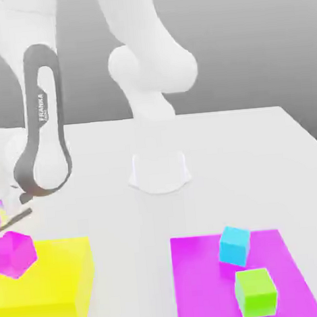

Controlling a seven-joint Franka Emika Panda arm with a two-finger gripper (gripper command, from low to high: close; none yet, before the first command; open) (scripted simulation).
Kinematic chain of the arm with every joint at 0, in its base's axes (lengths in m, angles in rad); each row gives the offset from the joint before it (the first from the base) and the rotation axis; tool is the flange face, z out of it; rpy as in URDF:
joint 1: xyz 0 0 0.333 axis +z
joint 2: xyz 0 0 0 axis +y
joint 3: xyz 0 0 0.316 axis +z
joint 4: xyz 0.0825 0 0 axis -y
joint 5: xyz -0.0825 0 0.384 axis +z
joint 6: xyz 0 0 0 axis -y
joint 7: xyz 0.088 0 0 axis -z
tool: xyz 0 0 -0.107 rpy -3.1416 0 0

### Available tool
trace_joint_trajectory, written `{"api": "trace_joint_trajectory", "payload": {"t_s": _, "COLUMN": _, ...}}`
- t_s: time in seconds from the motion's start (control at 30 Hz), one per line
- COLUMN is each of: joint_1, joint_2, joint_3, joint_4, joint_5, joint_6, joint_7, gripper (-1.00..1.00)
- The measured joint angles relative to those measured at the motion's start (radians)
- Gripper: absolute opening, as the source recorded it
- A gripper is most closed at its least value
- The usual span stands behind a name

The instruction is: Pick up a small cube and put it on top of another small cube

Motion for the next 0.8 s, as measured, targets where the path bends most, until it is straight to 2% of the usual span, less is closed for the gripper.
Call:
{"api": "trace_joint_trajectory", "payload": {"t_s": 0.13, "joint_1": -0.002, "joint_2": 0.012, "joint_3": 0.003, "joint_4": 0.002, "joint_5": 0.002, "joint_6": 0.012, "joint_7": -0.001, "gripper": -1.00}}
{"api": "trace_joint_trajectory", "payload": {"t_s": 0.23, "joint_1": 0.008, "joint_2": -0.055, "joint_3": -0.010, "joint_4": -0.011, "joint_5": -0.010, "joint_6": -0.042, "joint_7": 0.009, "gripper": -1.00}}
{"api": "trace_joint_trajectory", "payload": {"t_s": 0.4, "joint_1": 0.008, "joint_2": -0.197, "joint_3": -0.028, "joint_4": -0.027, "joint_5": -0.030, "joint_6": -0.176, "joint_7": -0.006, "gripper": -1.00}}
{"api": "trace_joint_trajectory", "payload": {"t_s": 0.57, "joint_1": 0.045, "joint_2": -0.337, "joint_3": 0.009, "joint_4": 0.037, "joint_5": -0.022, "joint_6": -0.383, "joint_7": -0.092, "gripper": -1.00}}
{"api": "trace_joint_trajectory", "payload": {"t_s": 0.7, "joint_1": 0.119, "joint_2": -0.442, "joint_3": 0.049, "joint_4": 0.090, "joint_5": -0.066, "joint_6": -0.533, "joint_7": -0.080, "gripper": -1.00}}
{"api": "trace_joint_trajectory", "payload": {"t_s": 0.8, "joint_1": 0.142, "joint_2": -0.402, "joint_3": 0.053, "joint_4": 0.080, "joint_5": -0.096, "joint_6": -0.480, "joint_7": -0.050, "gripper": -1.00}}
